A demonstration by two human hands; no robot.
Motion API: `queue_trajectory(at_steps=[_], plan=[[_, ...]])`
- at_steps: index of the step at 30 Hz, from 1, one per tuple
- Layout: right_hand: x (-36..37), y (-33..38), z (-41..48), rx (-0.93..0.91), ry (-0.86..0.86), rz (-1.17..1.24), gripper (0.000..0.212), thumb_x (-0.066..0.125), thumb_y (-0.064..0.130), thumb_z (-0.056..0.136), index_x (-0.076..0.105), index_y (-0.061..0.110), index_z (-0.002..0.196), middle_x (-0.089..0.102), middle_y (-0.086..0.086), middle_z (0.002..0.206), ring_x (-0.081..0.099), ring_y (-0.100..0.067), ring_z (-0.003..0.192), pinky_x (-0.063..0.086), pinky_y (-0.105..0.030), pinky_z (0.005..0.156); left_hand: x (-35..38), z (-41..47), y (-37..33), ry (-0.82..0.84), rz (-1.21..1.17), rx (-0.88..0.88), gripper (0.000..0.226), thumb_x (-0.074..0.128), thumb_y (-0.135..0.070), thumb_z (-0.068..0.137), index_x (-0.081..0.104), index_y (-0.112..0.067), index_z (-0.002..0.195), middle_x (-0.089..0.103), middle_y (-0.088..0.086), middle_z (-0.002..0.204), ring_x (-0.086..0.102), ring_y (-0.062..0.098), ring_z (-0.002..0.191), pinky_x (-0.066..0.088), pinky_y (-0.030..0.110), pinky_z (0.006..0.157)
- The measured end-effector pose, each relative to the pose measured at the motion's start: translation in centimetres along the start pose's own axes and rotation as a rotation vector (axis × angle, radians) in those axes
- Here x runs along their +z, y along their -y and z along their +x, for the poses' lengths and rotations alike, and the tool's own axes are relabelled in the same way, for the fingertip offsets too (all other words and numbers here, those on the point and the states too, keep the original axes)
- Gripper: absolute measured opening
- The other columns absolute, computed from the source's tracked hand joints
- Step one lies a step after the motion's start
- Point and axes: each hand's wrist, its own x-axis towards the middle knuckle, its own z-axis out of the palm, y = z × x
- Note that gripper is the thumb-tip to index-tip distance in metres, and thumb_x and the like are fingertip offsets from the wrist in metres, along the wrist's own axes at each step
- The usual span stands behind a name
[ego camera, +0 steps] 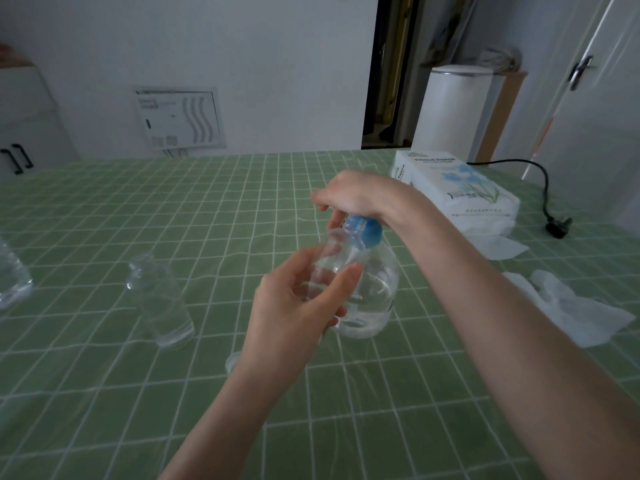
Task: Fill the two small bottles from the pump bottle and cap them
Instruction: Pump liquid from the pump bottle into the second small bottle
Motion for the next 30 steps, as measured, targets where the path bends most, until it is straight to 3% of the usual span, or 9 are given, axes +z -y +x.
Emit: queue_trajectory(at_steps=[8,13,19,26,30], plan=[[-1.1,0.5,-0.2,-0.003,-0.021,-0.006,0.041,0.047,0.036,0.095,0.059,0.008,0.122,0.069,-0.009,0.110,0.058,-0.019,0.081,0.037,-0.025,0.057,0.1,0.2,-0.5,0.012,-0.026,0.025,0.031,0.066,-0.047,0.063,0.066,-0.033,0.091,0.071,-0.004,0.071,0.064,0.009,0.054,0.051,0.019,0.052],[-0.9,0.5,0.0,0.000,0.000,-0.016,0.039,0.047,0.038,0.095,0.062,0.010,0.119,0.066,-0.008,0.115,0.060,-0.023,0.098,0.036,-0.026,0.058,0.1,0.3,-0.5,0.007,-0.036,0.025,0.029,0.066,-0.045,0.064,0.066,-0.033,0.090,0.071,-0.002,0.070,0.063,0.009,0.053,0.045,0.014,0.046],[-0.3,0.0,0.0,0.007,0.016,-0.004,0.039,0.046,0.034,0.096,0.063,0.008,0.119,0.066,-0.012,0.117,0.060,-0.028,0.109,0.043,-0.036,0.085,0.1,0.1,-0.2,0.003,-0.007,0.016,0.035,0.065,-0.047,0.063,0.067,-0.026,0.090,0.066,-0.009,0.061,0.063,0.006,0.052,0.045,0.014,0.047],[-0.3,0.1,0.0,0.004,0.011,-0.007,0.046,0.046,0.037,0.096,0.055,0.008,0.130,0.063,-0.012,0.122,0.058,-0.027,0.111,0.040,-0.034,0.080,0.1,0.0,-0.1,0.008,0.002,0.017,0.036,0.065,-0.046,0.064,0.067,-0.028,0.095,0.068,-0.006,0.066,0.064,0.009,0.054,0.049,0.017,0.050],[-1.1,0.6,0.1,-0.013,-0.020,-0.054,0.047,0.045,0.041,0.096,0.055,0.007,0.128,0.068,-0.010,0.111,0.062,-0.026,0.104,0.037,-0.028,0.059,0.1,0.1,-0.5,0.007,-0.012,0.041,0.028,0.066,-0.044,0.065,0.067,-0.032,0.091,0.070,-0.003,0.068,0.064,0.011,0.054,0.049,0.017,0.049]])
